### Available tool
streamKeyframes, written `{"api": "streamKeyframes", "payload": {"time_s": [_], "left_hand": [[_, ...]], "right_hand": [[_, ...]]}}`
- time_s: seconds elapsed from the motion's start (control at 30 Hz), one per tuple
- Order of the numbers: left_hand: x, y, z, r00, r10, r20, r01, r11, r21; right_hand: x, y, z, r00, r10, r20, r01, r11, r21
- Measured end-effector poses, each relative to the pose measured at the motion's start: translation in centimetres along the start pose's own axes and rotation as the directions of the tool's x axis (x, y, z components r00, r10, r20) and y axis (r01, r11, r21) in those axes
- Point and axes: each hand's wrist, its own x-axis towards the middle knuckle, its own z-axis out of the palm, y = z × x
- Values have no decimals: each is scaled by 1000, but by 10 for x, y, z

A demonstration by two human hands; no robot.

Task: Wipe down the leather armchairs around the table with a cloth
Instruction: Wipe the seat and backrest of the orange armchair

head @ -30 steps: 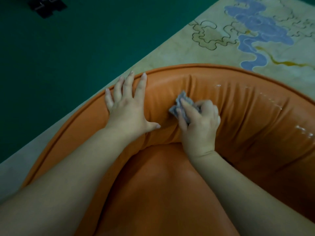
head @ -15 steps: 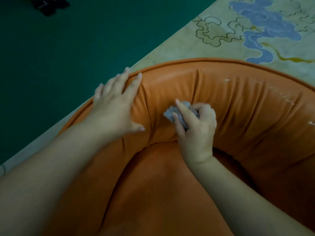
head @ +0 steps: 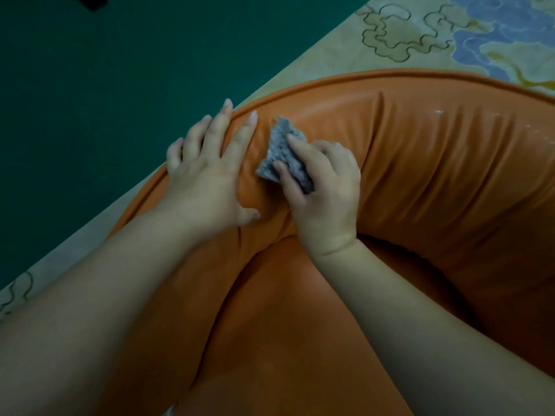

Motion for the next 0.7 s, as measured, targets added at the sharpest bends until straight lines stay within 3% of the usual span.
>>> {"api": "streamKeyframes", "payload": {"time_s": [0.37,0.53,0.7], "left_hand": [[-1,2,0,1000,0,-15,0,1000,23],[-2,1,1,1000,-3,-20,3,1000,18],[-3,6,-4,999,-31,34,29,998,47]], "right_hand": [[-43,13,8,991,75,114,-59,989,-136],[-75,37,-2,952,138,272,-82,975,-205],[-50,28,-33,985,116,128,-107,991,-77]]}}
